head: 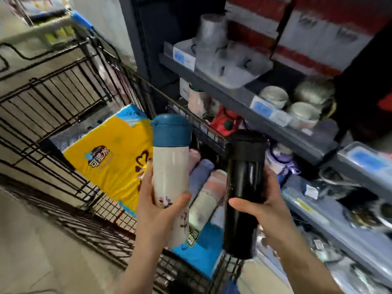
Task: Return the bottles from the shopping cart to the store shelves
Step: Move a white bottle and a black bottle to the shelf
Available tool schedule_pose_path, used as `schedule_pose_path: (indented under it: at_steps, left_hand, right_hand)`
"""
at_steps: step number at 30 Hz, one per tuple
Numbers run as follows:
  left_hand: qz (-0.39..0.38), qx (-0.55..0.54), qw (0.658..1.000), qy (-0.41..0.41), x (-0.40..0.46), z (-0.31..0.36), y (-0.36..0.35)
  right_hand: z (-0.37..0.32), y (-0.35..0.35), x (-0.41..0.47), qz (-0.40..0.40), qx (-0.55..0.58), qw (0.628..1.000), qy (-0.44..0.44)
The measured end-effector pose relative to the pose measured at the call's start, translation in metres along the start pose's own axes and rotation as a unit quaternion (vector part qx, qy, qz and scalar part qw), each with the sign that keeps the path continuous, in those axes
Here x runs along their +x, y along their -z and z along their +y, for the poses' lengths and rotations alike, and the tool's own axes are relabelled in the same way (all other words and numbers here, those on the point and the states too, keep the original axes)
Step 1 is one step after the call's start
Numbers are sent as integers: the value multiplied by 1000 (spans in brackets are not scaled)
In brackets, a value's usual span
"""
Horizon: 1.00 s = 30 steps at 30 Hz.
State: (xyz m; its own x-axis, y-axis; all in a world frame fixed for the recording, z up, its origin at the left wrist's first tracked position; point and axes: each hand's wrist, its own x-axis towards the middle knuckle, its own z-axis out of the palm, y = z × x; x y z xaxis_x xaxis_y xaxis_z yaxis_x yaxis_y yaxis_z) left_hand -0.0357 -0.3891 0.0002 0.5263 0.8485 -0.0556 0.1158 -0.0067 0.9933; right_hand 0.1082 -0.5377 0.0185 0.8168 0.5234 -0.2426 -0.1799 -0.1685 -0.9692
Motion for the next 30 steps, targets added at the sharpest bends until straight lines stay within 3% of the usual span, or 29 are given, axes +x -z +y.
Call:
schedule_pose_path:
  at_steps: [13, 17, 24, 27, 30]
  left_hand:
    - [-70, 55, 991, -95, -165, 53, -187]
    - [-82, 23, 984, -158, -190, 78, -230]
    - [-91, -20, 983, -156, -215, 96, -267]
    - [-81, -31, 983, -160, -214, 92, -267]
    - [-84, -36, 982, -164, -215, 94, -260]
  right_hand:
    - [-23, 262, -129, 143, 10, 984, 109]
    - [-29, 311, -151, 177, 41, 975, 125]
    - [-43, 347, -147, 214, 158, 957, 116]
    - [-59, 348, -124, 250, 243, 930, 117]
    - [-78, 352, -92, 325, 369, 863, 116]
